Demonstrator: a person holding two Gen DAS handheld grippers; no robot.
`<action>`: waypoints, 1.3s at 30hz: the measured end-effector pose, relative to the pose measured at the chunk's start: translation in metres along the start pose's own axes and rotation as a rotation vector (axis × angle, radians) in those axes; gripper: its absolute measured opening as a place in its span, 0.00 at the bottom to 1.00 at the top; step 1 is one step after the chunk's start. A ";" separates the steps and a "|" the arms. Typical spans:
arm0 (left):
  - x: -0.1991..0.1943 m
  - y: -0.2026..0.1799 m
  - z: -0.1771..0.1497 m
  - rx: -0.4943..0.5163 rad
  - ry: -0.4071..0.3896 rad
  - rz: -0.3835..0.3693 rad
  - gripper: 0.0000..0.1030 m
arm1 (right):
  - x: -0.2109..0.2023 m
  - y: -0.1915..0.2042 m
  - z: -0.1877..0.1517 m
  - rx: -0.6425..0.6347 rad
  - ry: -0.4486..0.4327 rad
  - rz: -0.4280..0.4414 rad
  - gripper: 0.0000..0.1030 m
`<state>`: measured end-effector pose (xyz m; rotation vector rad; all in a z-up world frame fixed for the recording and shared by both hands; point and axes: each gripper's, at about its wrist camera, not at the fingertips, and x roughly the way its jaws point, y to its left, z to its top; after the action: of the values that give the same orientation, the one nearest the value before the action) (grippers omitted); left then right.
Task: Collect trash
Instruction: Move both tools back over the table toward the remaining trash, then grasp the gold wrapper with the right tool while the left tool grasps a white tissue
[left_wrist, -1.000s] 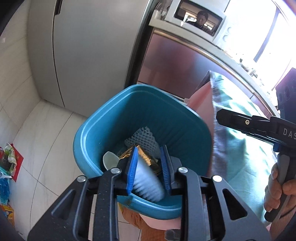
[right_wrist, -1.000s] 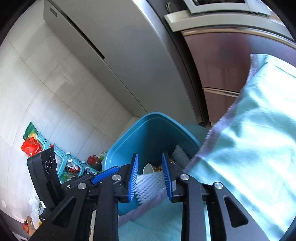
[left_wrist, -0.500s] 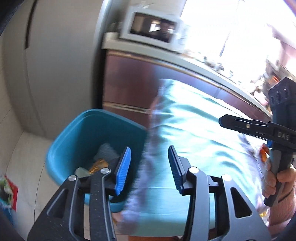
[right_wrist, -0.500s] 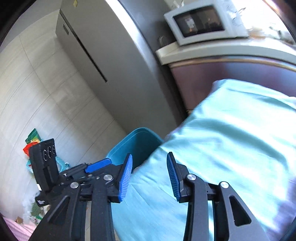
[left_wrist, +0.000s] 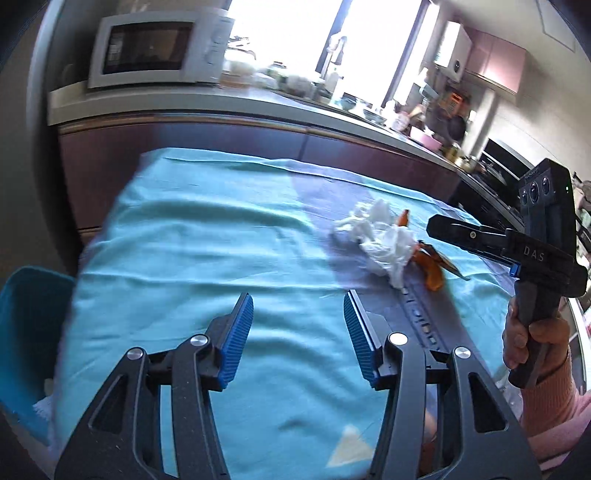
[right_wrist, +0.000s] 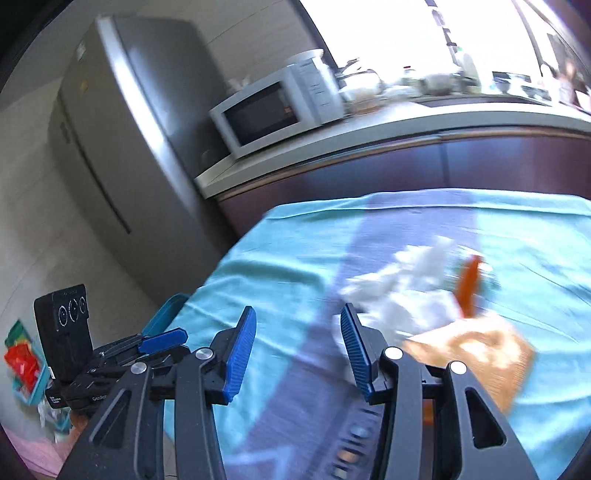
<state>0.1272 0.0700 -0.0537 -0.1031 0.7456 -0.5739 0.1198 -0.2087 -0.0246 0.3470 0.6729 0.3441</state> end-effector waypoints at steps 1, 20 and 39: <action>0.006 -0.006 0.001 0.006 0.011 -0.014 0.51 | -0.004 -0.012 -0.001 0.029 -0.007 -0.010 0.46; 0.131 -0.077 0.032 0.007 0.242 -0.135 0.59 | -0.025 -0.139 -0.043 0.430 -0.002 0.072 0.51; 0.147 -0.089 0.035 0.022 0.248 -0.135 0.10 | -0.020 -0.127 -0.038 0.397 -0.003 0.110 0.08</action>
<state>0.1962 -0.0861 -0.0923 -0.0621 0.9780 -0.7316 0.1058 -0.3222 -0.0947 0.7643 0.7203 0.3132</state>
